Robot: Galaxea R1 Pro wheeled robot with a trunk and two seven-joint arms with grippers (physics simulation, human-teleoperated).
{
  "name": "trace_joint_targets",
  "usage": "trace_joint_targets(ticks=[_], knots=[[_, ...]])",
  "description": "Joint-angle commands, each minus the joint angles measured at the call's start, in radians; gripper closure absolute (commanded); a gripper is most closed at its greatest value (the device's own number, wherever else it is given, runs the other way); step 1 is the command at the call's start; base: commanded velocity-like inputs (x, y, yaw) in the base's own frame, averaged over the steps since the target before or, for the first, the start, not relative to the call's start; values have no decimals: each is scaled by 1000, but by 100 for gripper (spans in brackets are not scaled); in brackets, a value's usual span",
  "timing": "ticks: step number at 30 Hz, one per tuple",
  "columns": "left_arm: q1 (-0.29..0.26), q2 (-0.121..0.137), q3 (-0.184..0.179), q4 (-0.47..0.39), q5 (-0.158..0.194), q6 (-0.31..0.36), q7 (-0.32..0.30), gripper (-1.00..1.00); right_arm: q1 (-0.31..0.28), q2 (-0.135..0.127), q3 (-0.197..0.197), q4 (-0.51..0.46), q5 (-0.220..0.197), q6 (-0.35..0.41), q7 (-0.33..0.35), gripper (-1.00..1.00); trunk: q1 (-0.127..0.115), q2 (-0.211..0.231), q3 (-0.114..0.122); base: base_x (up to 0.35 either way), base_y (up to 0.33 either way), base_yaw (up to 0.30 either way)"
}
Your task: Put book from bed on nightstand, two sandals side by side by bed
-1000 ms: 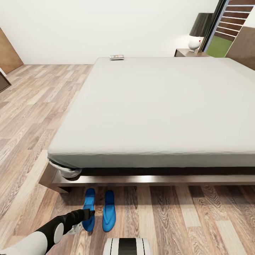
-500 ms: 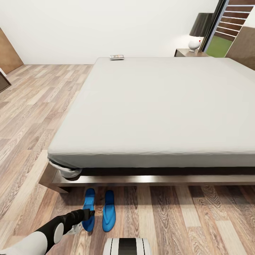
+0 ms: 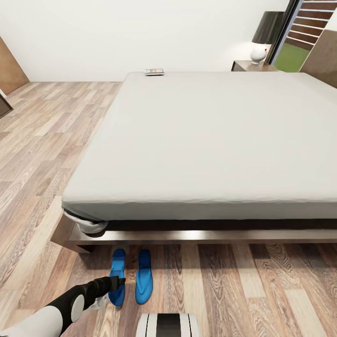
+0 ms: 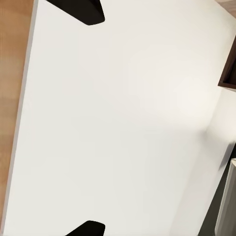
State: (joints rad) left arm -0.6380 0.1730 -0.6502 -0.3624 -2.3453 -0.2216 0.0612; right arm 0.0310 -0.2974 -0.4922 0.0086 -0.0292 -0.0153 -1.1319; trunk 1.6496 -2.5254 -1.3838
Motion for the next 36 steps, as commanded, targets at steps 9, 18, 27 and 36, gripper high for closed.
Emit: trace_joint_targets(ticks=[9,18,27,36], knots=[[0,-2,0,-1,-11,-7,5,100,0,0,3,1,-3,-2,-2,-100,2,-1,-16,0,0,0],[-9,-2,-1,0,-11,-14,-4,100,-2,0,3,1,-2,-1,-4,-100,2,-1,-16,0,0,0],[-67,-3,-2,12,-11,-78,-4,100,-5,-1,3,1,-1,0,-6,-100,2,-1,-16,0,0,0],[-78,-3,-2,14,-11,-112,-6,100,-6,0,4,1,0,0,-8,-100,2,-1,-16,0,0,0]])
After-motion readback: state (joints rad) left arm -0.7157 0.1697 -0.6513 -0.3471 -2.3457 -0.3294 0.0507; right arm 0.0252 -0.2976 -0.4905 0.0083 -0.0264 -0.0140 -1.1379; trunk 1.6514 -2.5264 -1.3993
